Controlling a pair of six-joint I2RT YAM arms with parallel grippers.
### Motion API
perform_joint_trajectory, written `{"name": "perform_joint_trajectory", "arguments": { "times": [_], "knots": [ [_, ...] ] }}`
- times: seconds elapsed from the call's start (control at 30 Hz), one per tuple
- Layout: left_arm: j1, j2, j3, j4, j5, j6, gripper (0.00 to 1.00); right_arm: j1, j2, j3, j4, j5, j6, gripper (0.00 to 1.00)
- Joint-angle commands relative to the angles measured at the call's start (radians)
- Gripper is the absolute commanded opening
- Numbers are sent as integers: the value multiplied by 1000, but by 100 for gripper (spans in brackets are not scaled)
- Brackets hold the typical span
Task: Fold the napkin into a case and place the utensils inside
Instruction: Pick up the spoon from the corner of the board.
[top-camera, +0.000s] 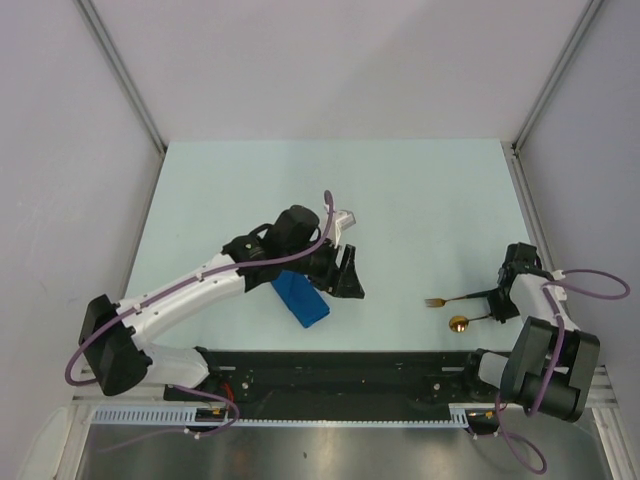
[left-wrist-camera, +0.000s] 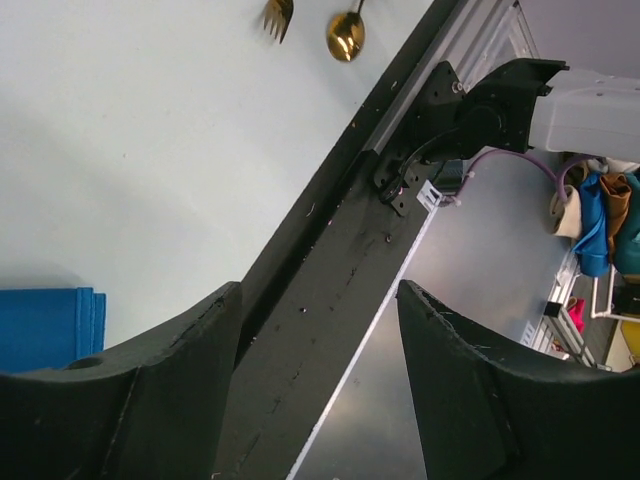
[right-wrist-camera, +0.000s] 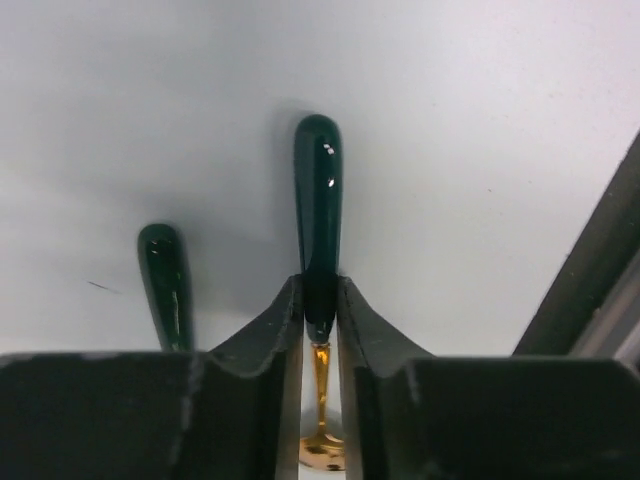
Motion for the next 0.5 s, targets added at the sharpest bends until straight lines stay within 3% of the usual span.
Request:
{"name": "perform_joint_trajectory", "arguments": {
  "times": [0.0,0.03,0.13,0.3,0.47],
  "knots": [
    [-6,36,56,25,64,-5,68,-15,10,-50,27,-28,-30,9],
    [-6,37,59,34,75,-15,68,-16,-10,-48,14,-31,-38,0],
    [2,42,70,34,75,-19,68,-16,-183,-27,-38,-66,-102,0],
    [48,57,62,37,90,-28,69,14,-461,62,-9,-282,-212,0],
    [117,57,24,97,142,-78,69,134,-513,168,141,-482,-364,0]
  ]
}}
